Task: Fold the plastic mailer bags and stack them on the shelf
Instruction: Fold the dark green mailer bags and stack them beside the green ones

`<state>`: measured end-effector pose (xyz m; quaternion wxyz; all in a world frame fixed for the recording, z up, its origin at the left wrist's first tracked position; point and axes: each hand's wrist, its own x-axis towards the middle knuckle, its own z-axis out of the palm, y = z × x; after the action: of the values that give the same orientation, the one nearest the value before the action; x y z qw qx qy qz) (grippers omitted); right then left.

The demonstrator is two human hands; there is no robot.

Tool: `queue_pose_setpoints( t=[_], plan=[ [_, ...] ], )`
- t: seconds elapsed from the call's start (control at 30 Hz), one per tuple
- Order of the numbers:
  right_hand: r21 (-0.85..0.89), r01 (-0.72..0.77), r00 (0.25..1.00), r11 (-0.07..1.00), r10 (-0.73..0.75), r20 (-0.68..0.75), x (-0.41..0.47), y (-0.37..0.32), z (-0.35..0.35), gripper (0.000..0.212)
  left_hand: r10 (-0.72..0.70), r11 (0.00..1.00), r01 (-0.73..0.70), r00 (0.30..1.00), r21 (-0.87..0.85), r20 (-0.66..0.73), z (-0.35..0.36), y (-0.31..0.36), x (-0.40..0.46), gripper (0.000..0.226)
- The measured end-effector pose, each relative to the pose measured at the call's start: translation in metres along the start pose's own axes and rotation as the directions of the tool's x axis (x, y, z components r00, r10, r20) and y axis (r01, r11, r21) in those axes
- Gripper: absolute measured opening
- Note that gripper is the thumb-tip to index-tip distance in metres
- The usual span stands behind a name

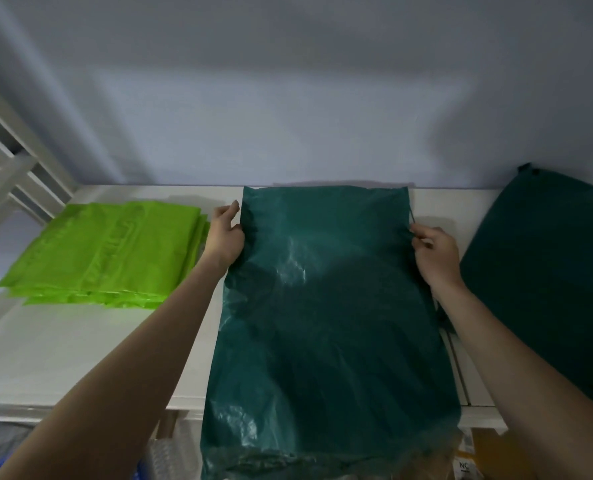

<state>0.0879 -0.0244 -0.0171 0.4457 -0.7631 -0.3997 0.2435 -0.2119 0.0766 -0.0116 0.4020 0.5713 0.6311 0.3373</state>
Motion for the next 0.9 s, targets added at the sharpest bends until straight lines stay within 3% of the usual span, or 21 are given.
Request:
queue_pose_setpoints(
  t=[0.17,0.23,0.3,0.4,0.47,0.57,0.77,0.9],
  plan=[
    [0.005,-0.019,0.999,1.000,0.019,-0.037,0.000,-0.006,0.002,0.036,0.052,0.990,-0.038,0.993,0.138,-0.103,-0.003,0.005,0.008,0.044],
    [-0.084,0.082,0.991,0.993,-0.090,-0.096,-0.007,-0.007,0.002,0.037,0.232,0.952,-0.180,0.951,0.247,-0.202,-0.002,0.005,-0.003,0.038],
    [-0.244,0.265,0.946,0.933,-0.300,-0.121,-0.022,-0.009,0.003,0.037,0.475,0.839,-0.371,0.856,0.397,-0.203,0.003,0.004,-0.024,0.034],
    [-0.431,0.426,0.882,0.795,-0.470,0.003,-0.058,-0.012,0.014,0.045,0.660,0.619,-0.557,0.751,0.554,0.018,0.016,-0.005,-0.062,0.035],
    [-0.509,0.485,0.860,0.711,-0.494,0.129,-0.076,-0.007,0.024,0.057,0.652,0.522,-0.614,0.735,0.593,0.186,0.024,-0.016,-0.076,0.042],
    [-0.544,0.481,0.875,0.687,-0.412,0.255,-0.080,0.000,0.037,0.074,0.569,0.499,-0.595,0.773,0.630,0.279,0.027,-0.027,-0.071,0.058],
    [-0.553,0.432,0.899,0.712,-0.295,0.323,-0.056,-0.012,0.049,0.082,0.430,0.385,-0.560,0.812,0.734,0.394,0.026,-0.024,-0.044,0.070],
    [-0.608,0.437,0.899,0.662,-0.305,0.314,-0.056,-0.018,0.046,0.083,0.462,0.382,-0.581,0.794,0.719,0.396,0.022,-0.021,-0.046,0.070]
  ],
)
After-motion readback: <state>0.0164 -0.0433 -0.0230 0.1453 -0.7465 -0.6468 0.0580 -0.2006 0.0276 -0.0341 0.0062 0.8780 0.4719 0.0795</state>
